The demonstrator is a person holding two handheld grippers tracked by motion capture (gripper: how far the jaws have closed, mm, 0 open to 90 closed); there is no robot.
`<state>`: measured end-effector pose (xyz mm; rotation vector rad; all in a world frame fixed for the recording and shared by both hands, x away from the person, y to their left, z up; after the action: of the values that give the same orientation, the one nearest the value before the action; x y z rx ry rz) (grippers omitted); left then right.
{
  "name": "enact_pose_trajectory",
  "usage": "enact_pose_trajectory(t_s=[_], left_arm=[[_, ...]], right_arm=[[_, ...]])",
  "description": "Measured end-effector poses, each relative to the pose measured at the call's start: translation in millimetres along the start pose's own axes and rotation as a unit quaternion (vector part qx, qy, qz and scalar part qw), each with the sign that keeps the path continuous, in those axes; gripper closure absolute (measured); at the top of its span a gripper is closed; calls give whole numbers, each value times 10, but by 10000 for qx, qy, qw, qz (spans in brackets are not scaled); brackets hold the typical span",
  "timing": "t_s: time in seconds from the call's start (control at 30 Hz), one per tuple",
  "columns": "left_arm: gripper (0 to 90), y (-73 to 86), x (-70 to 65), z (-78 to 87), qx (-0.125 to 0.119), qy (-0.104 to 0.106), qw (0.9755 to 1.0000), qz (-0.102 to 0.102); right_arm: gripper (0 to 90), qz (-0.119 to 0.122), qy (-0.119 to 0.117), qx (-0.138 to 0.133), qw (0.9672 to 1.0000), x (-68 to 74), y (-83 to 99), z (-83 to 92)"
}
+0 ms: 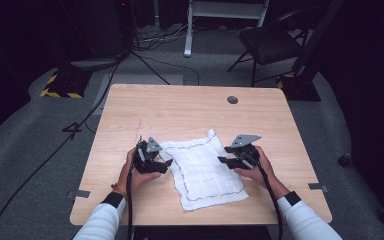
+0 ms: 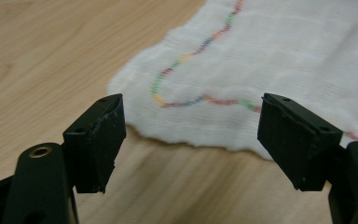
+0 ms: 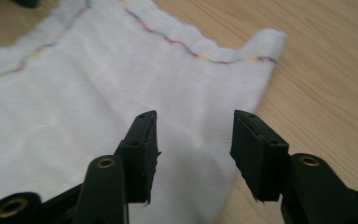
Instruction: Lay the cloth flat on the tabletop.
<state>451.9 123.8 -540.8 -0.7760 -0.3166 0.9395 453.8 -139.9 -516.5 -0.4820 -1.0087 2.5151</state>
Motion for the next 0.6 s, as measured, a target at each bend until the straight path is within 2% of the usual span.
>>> enact_pose_trajectory(t_s=[0.03,0.1,0.13,0.17,0.2,0.23,0.27,0.3,0.33,0.37,0.4,0.43,0.47,0.5,0.53,0.6], left_arm=[[238,-9,50,-11,-12,-59,10000,17],[238,-18,172,-41,-9,-123,9999,63],[240,-18,172,-41,-9,-123,9999,63],[240,-19,203,-49,3,-156,9999,46],[243,-7,239,-80,77,-214,9997,5],[242,-7,239,-80,77,-214,9997,5],[242,-6,248,-96,108,-156,9998,61],[246,-21,277,-120,96,-172,9997,149],[253,-32,300,-130,110,-177,9997,88],[260,-32,300,-130,110,-177,9997,88],[276,-38,290,-154,133,-58,9999,90],[319,-38,290,-154,133,-58,9999,90],[353,-37,290,-189,184,-82,9998,0],[360,-36,283,-204,206,-42,9998,-25],[403,-40,266,-205,208,82,9997,-59],[506,-40,249,-201,218,143,9996,-127]], right_arm=[[498,228,-170,-46,9996,179,-34,51],[489,463,-380,-100,9982,385,-61,86],[489,463,-380,-100,9982,385,-61,86],[489,585,-538,-151,9967,499,-74,100],[488,824,-814,-143,9932,721,-75,115],[488,824,-814,-143,9932,721,-75,115],[487,930,-975,-156,9908,830,-72,115],[488,1163,-1201,-132,9858,1022,-59,110],[488,1197,-1318,-143,9839,1110,-61,109],[488,1197,-1318,-143,9839,1110,-61,109],[491,1371,-1526,-148,9786,1289,-59,101],[491,1371,-1526,-148,9786,1289,-59,101],[489,1526,-1604,-122,9751,1411,-59,84],[488,1579,-1665,-121,9732,1471,-63,71],[485,1612,-1725,-126,9716,1527,-69,55],[479,1705,-1767,-106,9693,1614,-76,7]])
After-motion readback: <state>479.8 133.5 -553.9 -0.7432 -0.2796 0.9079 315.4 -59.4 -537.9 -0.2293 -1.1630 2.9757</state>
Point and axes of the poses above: each handheld gripper's, and its own axes: z roughly backward along the jaws, y roughly out of its underside, x roughly to its left, the point moved 8 cm from there along -z, roughly forward along the jaws, and after that the axes turned 8 degrees about z, right-handed, at the moved point
